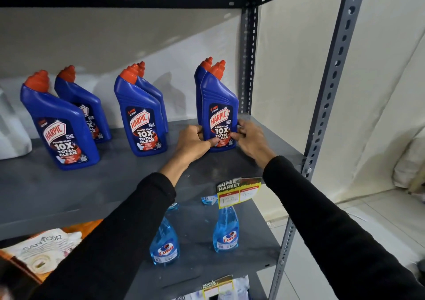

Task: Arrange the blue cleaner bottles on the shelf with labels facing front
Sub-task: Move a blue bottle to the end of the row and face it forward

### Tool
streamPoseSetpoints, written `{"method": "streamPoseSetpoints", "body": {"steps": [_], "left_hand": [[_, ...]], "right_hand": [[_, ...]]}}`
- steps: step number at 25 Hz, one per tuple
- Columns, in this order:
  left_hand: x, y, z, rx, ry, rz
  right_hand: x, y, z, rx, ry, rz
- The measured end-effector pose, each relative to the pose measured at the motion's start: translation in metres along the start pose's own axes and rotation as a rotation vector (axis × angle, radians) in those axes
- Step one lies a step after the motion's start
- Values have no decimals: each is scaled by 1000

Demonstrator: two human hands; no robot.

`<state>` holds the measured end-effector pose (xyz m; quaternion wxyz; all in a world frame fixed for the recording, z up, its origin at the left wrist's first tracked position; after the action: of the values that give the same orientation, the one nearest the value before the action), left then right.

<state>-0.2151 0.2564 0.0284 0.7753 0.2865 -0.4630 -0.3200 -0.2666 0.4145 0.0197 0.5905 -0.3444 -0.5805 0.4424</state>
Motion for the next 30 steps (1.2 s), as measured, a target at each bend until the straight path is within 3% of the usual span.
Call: {"method": "streamPoseSetpoints", "body": {"steps": [8, 12, 16, 18, 20, 23, 26, 30], "left_hand": [[-3, 12, -29, -14, -1, -49], [-3, 14, -36, -28, 10, -59], [-3, 16, -42, -25, -43, -39], [8, 22, -45, -84, -44, -25], [38, 31, -51, -269, 115, 14], [94, 34, -65, -526, 439, 33], [138, -1, -70, -424, 607, 3], [158, -66, -70, -92, 528, -37]], "right_hand": [[7, 11, -26, -76, -33, 130], [10, 11, -34, -14, 16, 66], [10, 12, -43, -74, -16, 101], [22, -7, -64, 92, 153, 38], [31, -47, -108, 437, 411, 16], [-1, -104, -148, 757, 343, 34], [-47, -120, -137, 664, 186, 37], [-105, -100, -112, 254, -73, 87]]}}
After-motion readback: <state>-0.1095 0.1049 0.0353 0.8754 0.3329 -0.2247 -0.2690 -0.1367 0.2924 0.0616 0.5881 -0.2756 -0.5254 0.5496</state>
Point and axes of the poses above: each hand's wrist, its own z-axis towards the middle knuckle, its own x-axis out of the back of the hand, y = z × x, the point moved 7 cm from there along z, towards the middle knuckle, and after that the axes turned 9 degrees about -x, right-handed, at the moved point
